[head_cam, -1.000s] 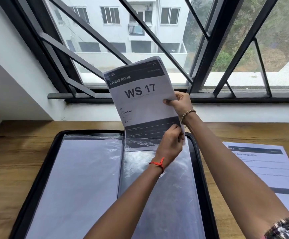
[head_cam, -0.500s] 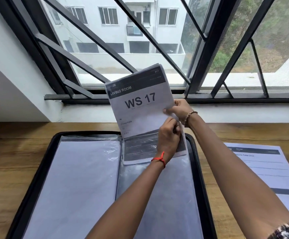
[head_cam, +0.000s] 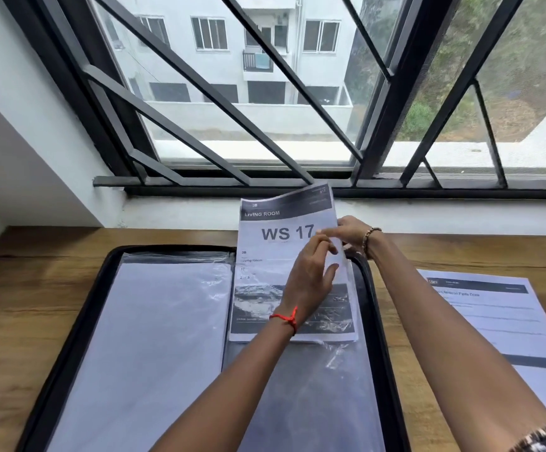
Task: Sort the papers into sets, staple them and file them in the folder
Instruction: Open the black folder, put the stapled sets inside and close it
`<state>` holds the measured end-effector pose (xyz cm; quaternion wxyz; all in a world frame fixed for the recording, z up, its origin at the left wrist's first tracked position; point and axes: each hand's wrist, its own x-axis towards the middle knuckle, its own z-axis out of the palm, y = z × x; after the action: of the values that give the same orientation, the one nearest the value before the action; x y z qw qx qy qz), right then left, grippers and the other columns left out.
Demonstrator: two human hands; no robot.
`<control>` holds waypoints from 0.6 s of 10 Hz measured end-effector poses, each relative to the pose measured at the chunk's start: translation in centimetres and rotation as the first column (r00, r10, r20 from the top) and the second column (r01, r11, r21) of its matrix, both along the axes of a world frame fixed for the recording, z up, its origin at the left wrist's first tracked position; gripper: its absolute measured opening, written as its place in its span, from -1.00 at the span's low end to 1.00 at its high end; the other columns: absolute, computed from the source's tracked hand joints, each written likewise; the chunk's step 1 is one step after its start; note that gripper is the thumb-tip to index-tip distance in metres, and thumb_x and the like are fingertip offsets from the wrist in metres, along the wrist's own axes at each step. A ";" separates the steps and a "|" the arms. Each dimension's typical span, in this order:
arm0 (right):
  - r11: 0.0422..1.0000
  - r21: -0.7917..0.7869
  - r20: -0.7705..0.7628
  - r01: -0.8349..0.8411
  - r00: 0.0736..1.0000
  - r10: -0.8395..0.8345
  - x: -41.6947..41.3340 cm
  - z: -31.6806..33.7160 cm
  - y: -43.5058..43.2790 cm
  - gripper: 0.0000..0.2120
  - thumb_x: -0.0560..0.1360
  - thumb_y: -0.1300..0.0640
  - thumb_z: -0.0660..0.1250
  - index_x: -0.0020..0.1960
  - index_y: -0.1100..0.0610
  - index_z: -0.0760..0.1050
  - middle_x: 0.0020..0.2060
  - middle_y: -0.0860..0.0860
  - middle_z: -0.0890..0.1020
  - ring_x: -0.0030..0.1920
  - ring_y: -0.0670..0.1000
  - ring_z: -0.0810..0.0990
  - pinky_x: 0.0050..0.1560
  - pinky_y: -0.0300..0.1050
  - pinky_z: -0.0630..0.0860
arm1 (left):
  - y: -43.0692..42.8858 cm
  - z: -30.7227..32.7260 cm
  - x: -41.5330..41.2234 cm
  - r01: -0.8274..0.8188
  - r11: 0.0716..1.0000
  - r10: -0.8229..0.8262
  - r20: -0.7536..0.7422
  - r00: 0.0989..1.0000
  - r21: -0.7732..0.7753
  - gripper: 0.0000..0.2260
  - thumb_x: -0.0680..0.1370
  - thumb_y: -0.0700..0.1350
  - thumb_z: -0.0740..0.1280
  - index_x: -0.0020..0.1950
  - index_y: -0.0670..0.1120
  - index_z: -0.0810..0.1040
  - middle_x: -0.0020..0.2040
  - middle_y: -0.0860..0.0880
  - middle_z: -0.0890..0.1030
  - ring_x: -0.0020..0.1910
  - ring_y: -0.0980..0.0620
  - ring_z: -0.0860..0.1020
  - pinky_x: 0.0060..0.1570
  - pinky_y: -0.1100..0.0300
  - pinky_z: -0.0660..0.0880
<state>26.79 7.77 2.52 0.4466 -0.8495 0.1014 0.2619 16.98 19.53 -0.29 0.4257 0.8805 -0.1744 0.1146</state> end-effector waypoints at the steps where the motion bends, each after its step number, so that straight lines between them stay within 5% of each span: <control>1: 0.968 0.112 0.147 0.226 0.959 -0.241 0.1 -0.8 0.7 -0.78 0.52 0.20 0.29 0.03 0.35 0.54 -0.14 0.17 0.58 -0.30 0.05 0.50 -0.40 -0.25 0.42 | 2.4 -1.2 -2.1 -0.028 0.954 0.040 -0.037 0.999 0.298 -0.58 0.52 0.03 0.24 0.29 -0.17 0.43 0.41 -0.17 0.33 0.46 -0.16 0.20 0.44 -0.19 0.06; 2: 0.964 -0.018 0.241 0.264 0.937 -0.252 0.3 -1.5 1.1 -0.86 0.53 0.26 0.25 -0.09 0.31 0.54 -0.17 0.19 0.54 -0.17 0.04 0.46 -0.31 -0.18 0.34 | 4.9 -3.2 -4.4 -0.010 0.843 0.089 -0.121 0.989 0.537 -0.31 0.48 0.36 -0.10 0.47 0.00 0.25 0.54 -0.05 0.06 0.52 -0.04 -0.13 0.38 -0.20 -0.36; 3: 0.968 -0.122 0.206 0.221 0.959 -0.193 0.5 -1.5 0.9 -0.88 0.51 0.30 0.25 -0.16 0.31 0.53 -0.24 0.12 0.47 -0.17 0.03 0.42 -0.41 -0.21 0.26 | 6.0 -4.2 -5.6 0.044 0.738 0.143 -0.220 0.965 0.673 -0.36 0.51 0.39 -0.18 0.42 0.11 0.32 0.48 -0.09 0.27 0.47 -0.04 0.09 0.32 -0.22 -0.12; 5: 0.966 -0.249 0.021 0.066 0.998 -0.063 0.5 -1.2 -0.7 -0.70 0.49 0.24 0.31 -0.34 0.07 0.28 -0.13 0.11 0.45 -0.23 0.06 0.43 -0.20 -0.20 0.40 | 5.8 -4.0 -5.4 0.101 0.778 0.119 -0.303 0.946 0.621 -0.20 0.28 0.48 -0.34 0.50 0.22 -0.17 0.49 0.07 -0.35 0.46 -0.03 -0.39 0.21 -0.13 -0.57; 6: 0.965 -0.261 -0.040 0.025 0.998 -0.037 0.2 -1.8 -1.0 -0.74 0.48 0.27 0.30 -0.32 0.09 0.32 -0.31 0.04 0.43 -0.43 -0.04 0.49 -0.44 -0.26 0.43 | 5.8 -3.9 -5.5 0.093 0.808 0.120 -0.317 0.941 0.581 -0.21 0.31 0.52 -0.27 0.49 0.24 -0.17 0.49 0.10 -0.36 0.46 0.00 -0.39 0.22 -0.11 -0.57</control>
<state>27.00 6.78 0.71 0.3326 -0.8931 0.1583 0.2583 11.52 25.35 -4.24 0.1548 0.9761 -0.1189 -0.0953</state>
